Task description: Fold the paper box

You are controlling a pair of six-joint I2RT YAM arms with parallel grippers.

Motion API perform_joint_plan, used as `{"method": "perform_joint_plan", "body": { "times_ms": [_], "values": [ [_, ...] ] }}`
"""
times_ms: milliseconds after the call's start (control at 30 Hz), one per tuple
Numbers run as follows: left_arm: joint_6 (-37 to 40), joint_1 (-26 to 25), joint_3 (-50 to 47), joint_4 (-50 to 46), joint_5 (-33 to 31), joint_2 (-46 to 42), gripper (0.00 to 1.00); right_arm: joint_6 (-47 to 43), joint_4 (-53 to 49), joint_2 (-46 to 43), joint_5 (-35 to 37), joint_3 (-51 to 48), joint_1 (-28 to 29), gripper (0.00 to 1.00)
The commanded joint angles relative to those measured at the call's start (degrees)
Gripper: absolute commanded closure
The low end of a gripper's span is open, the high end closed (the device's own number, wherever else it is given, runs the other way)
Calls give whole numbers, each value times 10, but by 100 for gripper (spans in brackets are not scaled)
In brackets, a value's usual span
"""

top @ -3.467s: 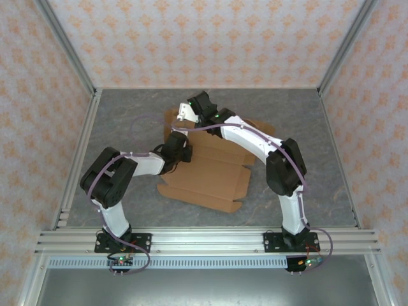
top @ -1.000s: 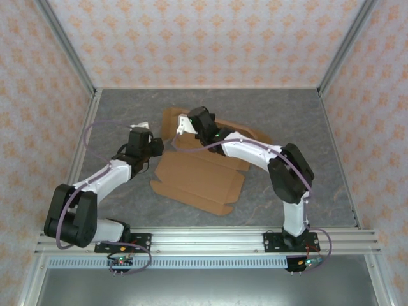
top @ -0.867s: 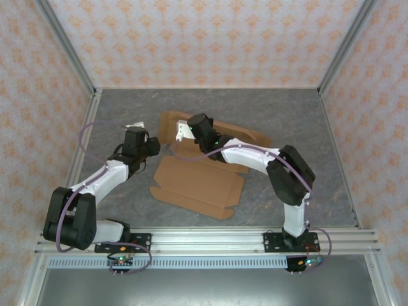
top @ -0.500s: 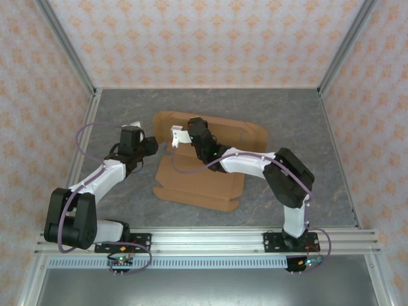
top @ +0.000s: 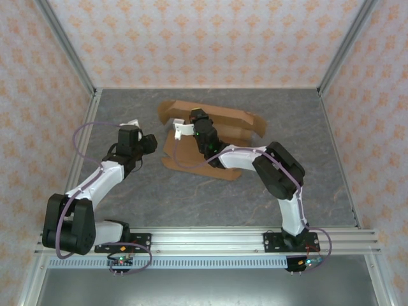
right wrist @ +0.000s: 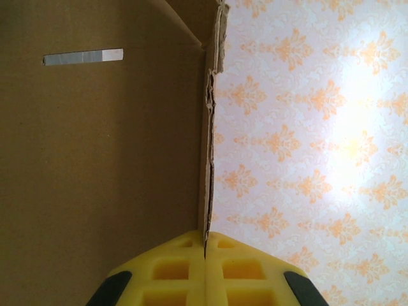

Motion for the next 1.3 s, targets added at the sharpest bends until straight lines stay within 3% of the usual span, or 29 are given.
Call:
{"method": "perform_joint_plan", "body": {
  "times_ms": [0, 433, 867, 1267],
  "values": [
    [-5, 2, -1, -5, -18, -11, 58, -7, 44, 2, -19, -19, 4, 100],
    [9, 2, 35, 11, 8, 29, 57, 9, 49, -14, -39, -63, -2, 100],
    [33, 3, 76, 22, 13, 85, 51, 55, -41, -36, -82, -28, -32, 100],
    [89, 23, 132, 35, 68, 138, 46, 73, -66, -18, -110, -18, -52, 100]
  ]
}}
